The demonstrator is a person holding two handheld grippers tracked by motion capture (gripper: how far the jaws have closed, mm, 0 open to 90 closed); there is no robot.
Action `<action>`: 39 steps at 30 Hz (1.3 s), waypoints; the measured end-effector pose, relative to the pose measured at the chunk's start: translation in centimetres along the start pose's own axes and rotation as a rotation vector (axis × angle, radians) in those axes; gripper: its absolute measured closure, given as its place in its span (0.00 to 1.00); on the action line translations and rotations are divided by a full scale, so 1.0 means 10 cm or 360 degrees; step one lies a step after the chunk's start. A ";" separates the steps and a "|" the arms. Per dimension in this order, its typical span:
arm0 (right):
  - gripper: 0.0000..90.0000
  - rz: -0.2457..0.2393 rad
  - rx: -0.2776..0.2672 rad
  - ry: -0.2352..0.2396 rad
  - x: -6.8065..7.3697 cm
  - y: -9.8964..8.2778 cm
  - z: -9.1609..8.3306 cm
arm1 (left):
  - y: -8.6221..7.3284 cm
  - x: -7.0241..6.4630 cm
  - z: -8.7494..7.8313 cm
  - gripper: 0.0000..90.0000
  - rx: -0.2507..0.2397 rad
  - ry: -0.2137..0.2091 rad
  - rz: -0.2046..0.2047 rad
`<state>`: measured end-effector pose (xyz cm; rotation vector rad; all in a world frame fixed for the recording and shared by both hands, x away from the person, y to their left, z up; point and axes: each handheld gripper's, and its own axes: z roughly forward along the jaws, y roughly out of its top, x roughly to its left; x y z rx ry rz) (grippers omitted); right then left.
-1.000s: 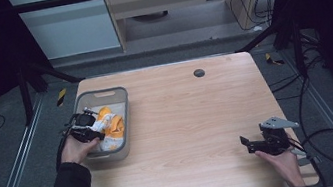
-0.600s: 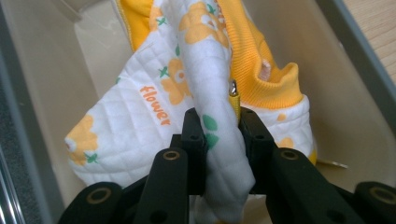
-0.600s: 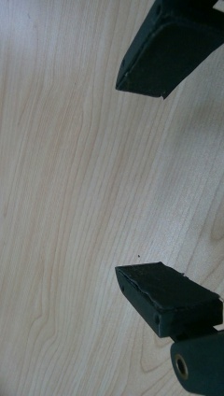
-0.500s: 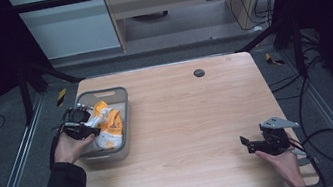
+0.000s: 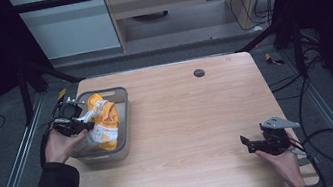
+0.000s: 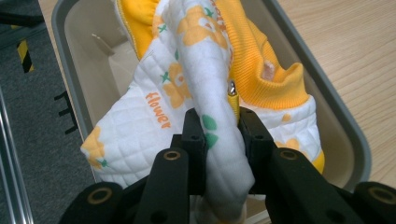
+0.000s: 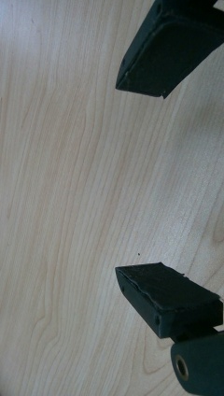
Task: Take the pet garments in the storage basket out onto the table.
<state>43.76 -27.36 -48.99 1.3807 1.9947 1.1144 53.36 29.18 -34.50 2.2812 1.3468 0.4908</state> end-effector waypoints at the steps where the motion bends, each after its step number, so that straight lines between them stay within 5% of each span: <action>1: 0.11 0.0000 0.0000 0.0000 0.00 0.00 0.00 | 0.00 0.00 0.00 0.83 0.0000 0.0000 0.0000; 19: 0.11 -0.0015 -0.0008 -0.0006 0.00 0.00 0.00 | 0.09 -0.03 -0.29 0.83 -0.0062 0.0021 0.0054; 39: 0.11 -0.0013 -0.0015 -0.0010 0.00 0.00 -0.01 | 0.18 -0.31 -0.58 0.83 -0.0148 -0.0030 0.0216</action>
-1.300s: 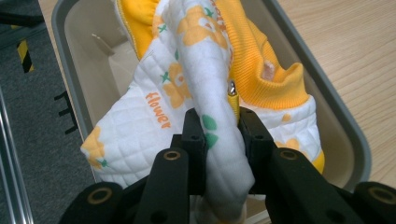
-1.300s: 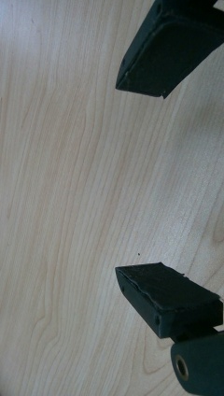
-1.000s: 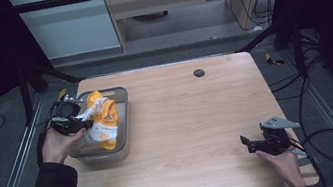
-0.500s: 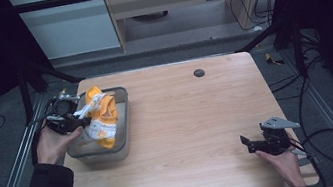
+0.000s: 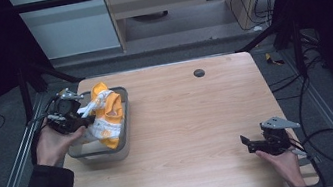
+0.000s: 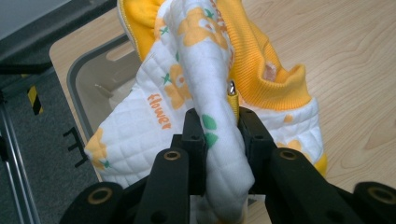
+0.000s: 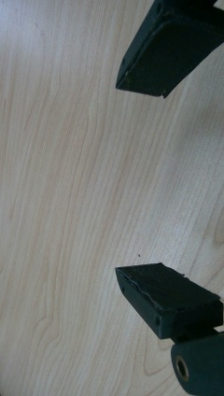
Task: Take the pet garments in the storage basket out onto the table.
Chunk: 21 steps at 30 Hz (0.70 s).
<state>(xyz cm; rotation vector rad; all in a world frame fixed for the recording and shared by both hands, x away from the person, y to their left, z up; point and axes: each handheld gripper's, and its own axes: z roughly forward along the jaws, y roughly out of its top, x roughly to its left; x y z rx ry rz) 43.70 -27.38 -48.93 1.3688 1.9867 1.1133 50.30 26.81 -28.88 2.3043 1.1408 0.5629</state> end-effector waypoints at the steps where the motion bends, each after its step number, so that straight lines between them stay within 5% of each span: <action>1: 0.11 -0.0010 -0.0005 -0.0005 0.00 0.00 0.00 | 0.02 -0.04 -0.03 0.83 0.0007 -0.0004 0.0030; 21: 0.10 -0.0001 -0.0009 -0.0002 0.00 0.00 0.00 | 0.17 -0.34 -0.13 0.83 -0.0022 -0.0116 0.0182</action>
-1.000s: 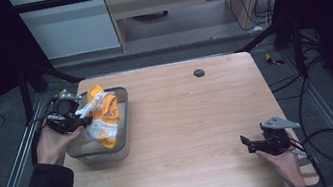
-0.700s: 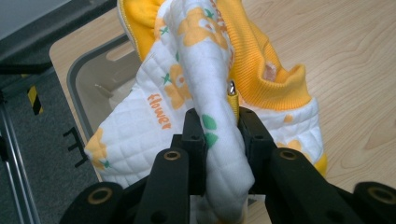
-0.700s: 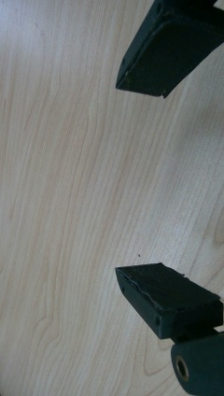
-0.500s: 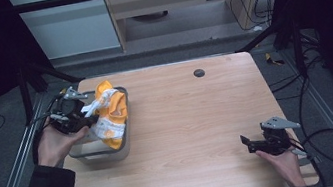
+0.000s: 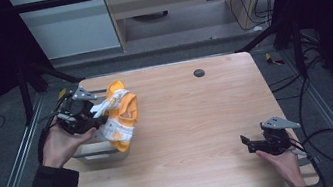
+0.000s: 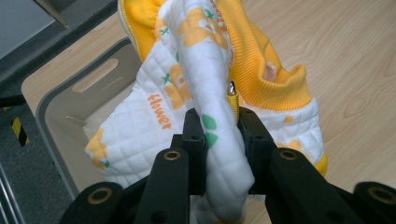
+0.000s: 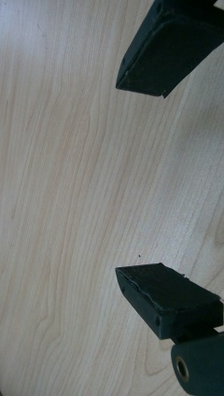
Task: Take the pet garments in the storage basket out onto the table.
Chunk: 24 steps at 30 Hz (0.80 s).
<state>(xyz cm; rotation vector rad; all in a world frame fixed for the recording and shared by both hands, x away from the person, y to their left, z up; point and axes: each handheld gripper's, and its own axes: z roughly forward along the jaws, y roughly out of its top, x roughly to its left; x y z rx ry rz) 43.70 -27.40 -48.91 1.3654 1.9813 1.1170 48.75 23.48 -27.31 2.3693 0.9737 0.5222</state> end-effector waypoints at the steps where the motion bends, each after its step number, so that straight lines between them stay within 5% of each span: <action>1: 0.10 0.0000 -0.0001 0.0000 0.00 0.00 0.00 | 0.02 -0.04 0.01 0.83 0.0001 -0.0013 0.0019; 24: 0.10 -0.0011 -0.0025 -0.0009 0.00 0.01 -0.02 | 0.18 -0.35 0.11 0.83 -0.0013 -0.0119 0.0157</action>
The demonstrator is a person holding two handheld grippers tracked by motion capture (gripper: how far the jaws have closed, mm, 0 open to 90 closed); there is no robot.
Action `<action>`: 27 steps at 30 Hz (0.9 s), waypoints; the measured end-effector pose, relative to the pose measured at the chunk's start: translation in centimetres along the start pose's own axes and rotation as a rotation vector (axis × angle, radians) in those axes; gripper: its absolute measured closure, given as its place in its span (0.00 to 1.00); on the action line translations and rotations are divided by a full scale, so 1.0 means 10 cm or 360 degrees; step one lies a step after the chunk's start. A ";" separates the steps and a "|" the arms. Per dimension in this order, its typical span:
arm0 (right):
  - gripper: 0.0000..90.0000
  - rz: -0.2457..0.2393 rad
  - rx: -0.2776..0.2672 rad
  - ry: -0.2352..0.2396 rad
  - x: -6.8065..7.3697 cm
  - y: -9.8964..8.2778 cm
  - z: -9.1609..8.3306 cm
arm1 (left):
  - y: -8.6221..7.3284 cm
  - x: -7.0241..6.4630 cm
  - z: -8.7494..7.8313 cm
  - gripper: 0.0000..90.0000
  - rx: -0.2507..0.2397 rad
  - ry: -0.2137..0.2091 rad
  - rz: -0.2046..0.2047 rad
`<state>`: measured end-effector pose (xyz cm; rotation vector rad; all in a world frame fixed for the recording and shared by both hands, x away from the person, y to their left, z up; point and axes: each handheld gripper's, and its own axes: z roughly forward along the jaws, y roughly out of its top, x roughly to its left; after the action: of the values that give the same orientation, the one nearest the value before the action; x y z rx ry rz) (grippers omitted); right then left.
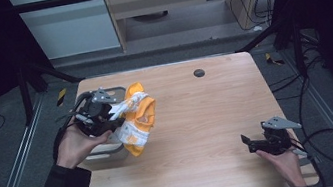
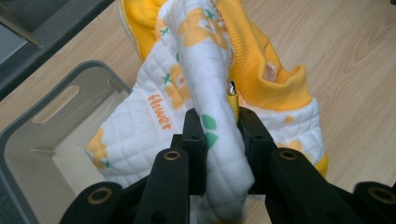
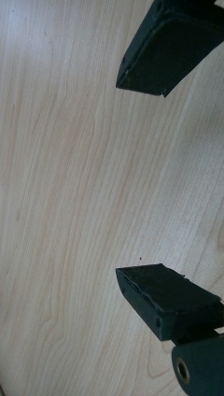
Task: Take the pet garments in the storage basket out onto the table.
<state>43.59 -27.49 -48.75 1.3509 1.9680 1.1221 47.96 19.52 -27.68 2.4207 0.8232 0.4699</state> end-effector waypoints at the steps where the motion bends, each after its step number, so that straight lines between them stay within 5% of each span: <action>1: 0.10 -0.0003 -0.0003 -0.0005 0.00 0.00 0.00 | 0.01 -0.01 0.01 0.83 0.0003 -0.0003 0.0009; 27: 0.09 -0.0025 -0.0018 -0.0014 -0.01 0.00 0.00 | 0.18 -0.32 0.31 0.83 0.0052 -0.0127 0.0169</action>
<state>43.62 -27.54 -48.74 1.3304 1.9595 1.1165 47.87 15.04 -29.58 2.5050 0.6759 0.3997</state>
